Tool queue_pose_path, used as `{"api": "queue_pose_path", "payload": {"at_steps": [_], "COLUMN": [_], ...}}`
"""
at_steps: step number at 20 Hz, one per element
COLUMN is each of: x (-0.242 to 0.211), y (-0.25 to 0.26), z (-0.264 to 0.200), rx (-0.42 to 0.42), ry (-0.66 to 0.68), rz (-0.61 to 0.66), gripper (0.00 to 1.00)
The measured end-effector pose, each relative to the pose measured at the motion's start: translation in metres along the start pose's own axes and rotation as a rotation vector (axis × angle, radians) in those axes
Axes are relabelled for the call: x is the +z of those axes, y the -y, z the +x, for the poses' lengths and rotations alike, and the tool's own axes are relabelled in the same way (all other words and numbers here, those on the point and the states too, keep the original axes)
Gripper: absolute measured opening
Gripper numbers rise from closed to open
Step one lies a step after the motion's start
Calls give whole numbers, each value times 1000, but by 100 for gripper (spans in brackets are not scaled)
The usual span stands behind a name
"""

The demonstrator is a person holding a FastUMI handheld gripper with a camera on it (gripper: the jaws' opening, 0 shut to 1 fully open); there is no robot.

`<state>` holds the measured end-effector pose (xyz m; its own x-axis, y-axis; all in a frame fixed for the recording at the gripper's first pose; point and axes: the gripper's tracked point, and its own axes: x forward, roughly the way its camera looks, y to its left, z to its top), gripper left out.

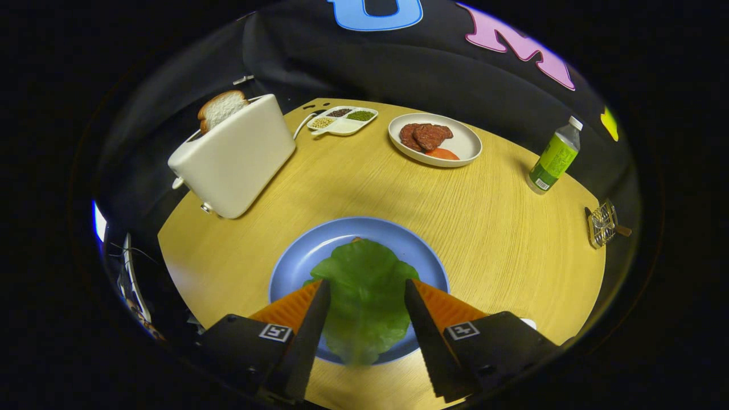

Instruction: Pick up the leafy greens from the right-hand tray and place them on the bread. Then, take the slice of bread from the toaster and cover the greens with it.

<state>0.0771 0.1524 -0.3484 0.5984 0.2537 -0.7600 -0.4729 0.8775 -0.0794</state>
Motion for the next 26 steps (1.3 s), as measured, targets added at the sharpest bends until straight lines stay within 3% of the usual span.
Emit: {"api": "queue_pose_path", "payload": {"at_steps": [1, 2, 14, 21, 26], "x": [4, 9, 143, 216, 249], "y": [-2, -3, -68, -139, -194], "z": [-3, -10, -73, -56, -20], "rx": [2, 1, 64, 101, 142], "ry": [17, 37, 300, 369, 387], "rz": [3, 8, 13, -24, -44], "gripper": [95, 100, 100, 100, 100]}}
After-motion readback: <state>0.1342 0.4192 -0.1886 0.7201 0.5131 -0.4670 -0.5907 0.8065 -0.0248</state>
